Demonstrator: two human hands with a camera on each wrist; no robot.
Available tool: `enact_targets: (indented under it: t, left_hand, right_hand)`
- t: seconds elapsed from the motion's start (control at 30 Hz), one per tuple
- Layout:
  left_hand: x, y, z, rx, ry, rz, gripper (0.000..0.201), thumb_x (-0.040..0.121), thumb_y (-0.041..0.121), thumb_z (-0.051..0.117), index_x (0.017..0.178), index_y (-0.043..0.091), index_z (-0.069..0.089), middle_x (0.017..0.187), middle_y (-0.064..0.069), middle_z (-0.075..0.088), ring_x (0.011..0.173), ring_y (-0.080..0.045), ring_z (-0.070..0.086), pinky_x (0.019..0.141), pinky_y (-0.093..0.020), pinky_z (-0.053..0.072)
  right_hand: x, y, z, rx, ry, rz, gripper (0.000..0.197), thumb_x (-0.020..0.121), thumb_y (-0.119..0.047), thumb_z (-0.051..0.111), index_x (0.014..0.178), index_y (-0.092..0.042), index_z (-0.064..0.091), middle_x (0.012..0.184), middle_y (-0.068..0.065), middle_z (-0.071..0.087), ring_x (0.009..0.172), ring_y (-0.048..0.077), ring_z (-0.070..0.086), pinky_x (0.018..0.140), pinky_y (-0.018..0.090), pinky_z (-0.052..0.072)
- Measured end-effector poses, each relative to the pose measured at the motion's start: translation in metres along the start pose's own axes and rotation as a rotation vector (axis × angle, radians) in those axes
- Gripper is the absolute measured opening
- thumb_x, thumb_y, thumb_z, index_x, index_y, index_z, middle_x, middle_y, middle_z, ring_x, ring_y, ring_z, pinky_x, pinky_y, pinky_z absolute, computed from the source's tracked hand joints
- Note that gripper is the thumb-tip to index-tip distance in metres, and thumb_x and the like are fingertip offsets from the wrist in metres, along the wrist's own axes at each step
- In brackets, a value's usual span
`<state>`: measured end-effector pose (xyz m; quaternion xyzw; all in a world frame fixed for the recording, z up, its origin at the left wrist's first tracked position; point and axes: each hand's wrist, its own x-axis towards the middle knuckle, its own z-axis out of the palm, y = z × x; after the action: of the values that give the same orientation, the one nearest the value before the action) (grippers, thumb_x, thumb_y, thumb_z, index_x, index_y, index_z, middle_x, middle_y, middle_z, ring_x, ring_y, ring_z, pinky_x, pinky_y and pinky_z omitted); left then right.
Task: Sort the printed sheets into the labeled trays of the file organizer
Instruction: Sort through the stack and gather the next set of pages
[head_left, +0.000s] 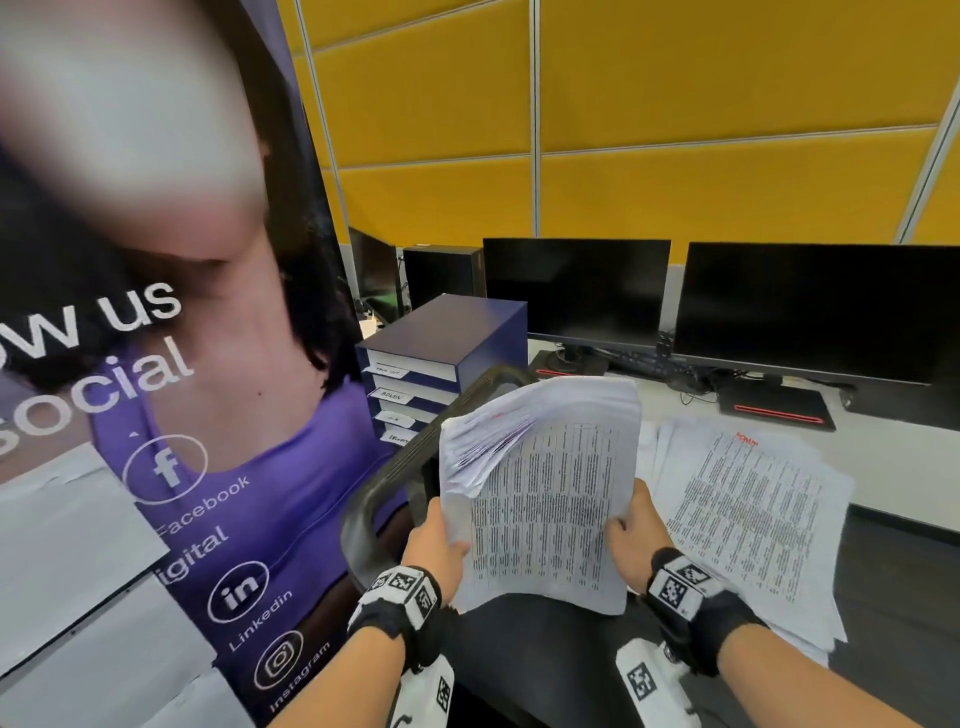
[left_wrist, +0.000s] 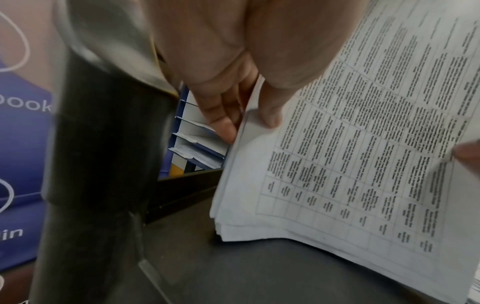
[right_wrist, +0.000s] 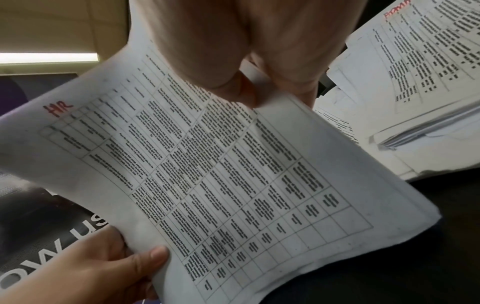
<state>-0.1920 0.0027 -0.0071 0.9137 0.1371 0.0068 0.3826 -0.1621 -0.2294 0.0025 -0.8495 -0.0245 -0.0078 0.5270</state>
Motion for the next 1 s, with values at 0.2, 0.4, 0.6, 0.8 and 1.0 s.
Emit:
enact_targets:
  t: [0.2,0.4,0.6,0.8,1.0]
  left_hand:
    - [0.002,0.002,-0.006,-0.101,0.045,0.008,0.050,0.088,0.009,0.059,0.132,0.013,0.035,0.123,-0.011,0.059,0.111,-0.027,0.059,0.090,-0.027,0.043]
    - [0.000,0.000,0.003,-0.059,0.013,-0.023,0.047,0.094,0.018,0.052,0.133,0.008,0.029,0.121,-0.013,0.059,0.109,-0.029,0.059,0.084,-0.027,0.041]
    - [-0.001,0.007,0.001,-0.183,-0.038,0.072,0.045,0.086,0.035,0.065,0.116,0.023,0.033,0.110,0.004,0.057,0.092,-0.012,0.058,0.075,-0.022,0.043]
    - [0.022,0.033,-0.029,-0.381,0.123,0.316,0.048,0.071,0.045,0.076,0.107,0.018,0.058,0.098,0.004,0.068,0.086,-0.011,0.068,0.072,-0.027,0.056]
    - [0.017,0.046,-0.028,-0.544,0.144,0.325,0.037,0.081,0.025,0.072,0.116,0.029,0.059,0.109,0.009,0.068,0.099,-0.007,0.065,0.082,-0.024,0.052]
  right_hand:
    - [0.004,-0.018,-0.004,-0.017,0.011,-0.049,0.033,0.094,0.002,0.035,0.122,-0.014,0.032,0.102,0.002,0.054,0.082,0.010,0.055,0.066,0.018,0.046]
    - [-0.007,-0.011,0.002,-0.055,0.007,-0.047,0.038,0.093,0.001,0.036,0.128,-0.012,0.028,0.106,0.003,0.053,0.091,0.017,0.057,0.081,0.029,0.049]
    - [-0.007,-0.008,-0.008,0.078,-0.002,0.038,0.048,0.090,0.005,0.042,0.130,-0.014,0.025,0.102,-0.001,0.053,0.088,0.012,0.054,0.082,0.029,0.047]
    - [0.003,-0.033,-0.022,0.249,0.065,-0.041,0.057,0.082,0.007,0.055,0.123,-0.025,0.033,0.101,-0.002,0.059,0.092,0.010,0.060,0.078,0.032,0.052]
    - [0.007,-0.035,-0.023,0.234,0.092,-0.096,0.044,0.088,-0.002,0.055,0.126,-0.019,0.040,0.102,-0.007,0.059,0.089,0.002,0.058,0.066,0.014,0.044]
